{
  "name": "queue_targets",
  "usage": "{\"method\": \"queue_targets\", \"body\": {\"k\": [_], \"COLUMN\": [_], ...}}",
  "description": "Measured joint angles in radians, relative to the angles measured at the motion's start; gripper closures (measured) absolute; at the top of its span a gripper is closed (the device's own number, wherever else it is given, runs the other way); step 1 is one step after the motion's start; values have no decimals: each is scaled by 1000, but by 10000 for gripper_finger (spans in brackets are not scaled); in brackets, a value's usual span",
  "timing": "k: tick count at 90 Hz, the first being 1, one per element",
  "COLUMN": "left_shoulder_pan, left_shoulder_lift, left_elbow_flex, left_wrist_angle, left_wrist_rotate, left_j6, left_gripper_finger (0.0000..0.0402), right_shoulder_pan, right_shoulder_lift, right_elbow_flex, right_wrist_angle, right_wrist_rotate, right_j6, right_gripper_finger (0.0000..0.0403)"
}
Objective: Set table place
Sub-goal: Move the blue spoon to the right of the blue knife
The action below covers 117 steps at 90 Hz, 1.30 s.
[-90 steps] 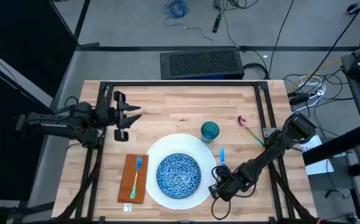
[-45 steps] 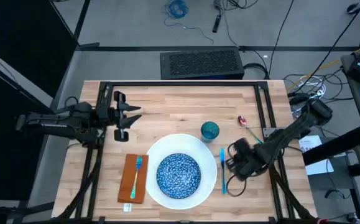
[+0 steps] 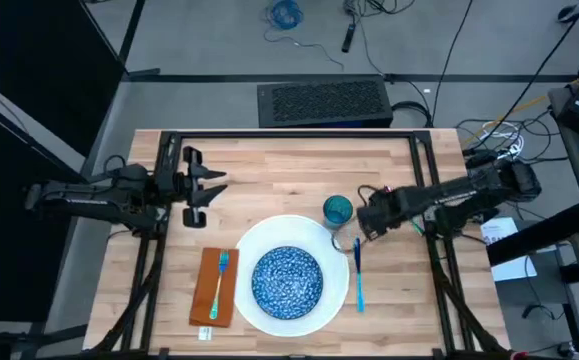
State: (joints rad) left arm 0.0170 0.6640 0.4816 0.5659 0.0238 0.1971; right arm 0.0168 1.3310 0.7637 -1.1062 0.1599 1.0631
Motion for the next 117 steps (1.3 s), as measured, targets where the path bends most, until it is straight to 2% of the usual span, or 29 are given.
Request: {"method": "queue_targets", "body": {"k": [31,50,67,78,98,117], "left_shoulder_pan": [0,0,0,0,0,0], "left_shoulder_lift": [0,0,-1,-1,-3,-14], "left_elbow_flex": [0,0,0,0,0,0], "left_wrist_angle": [-12,-27,-35,-35,-33,-35], "left_wrist_rotate": [3,3,3,3,3,27], "left_j6": [19,19,20,21,19,18], "left_gripper_finger": [285,285,285,285,285,285], "right_shoulder_pan": [-254,-400,-480,-525,-620,-634], "right_shoulder_lift": [0,-70,-194,-229,-201,-155], "right_elbow_flex": [-52,-124,-166,-187,-194,-194], "right_wrist_angle": [-23,9,64,57,81,84], "right_wrist_rotate": [-19,-116,-169,-170,-192,-193], "right_j6": [-336,-465,-499,-503,-526,-529], "right_gripper_finger": [219,220,220,220,224,254]}}
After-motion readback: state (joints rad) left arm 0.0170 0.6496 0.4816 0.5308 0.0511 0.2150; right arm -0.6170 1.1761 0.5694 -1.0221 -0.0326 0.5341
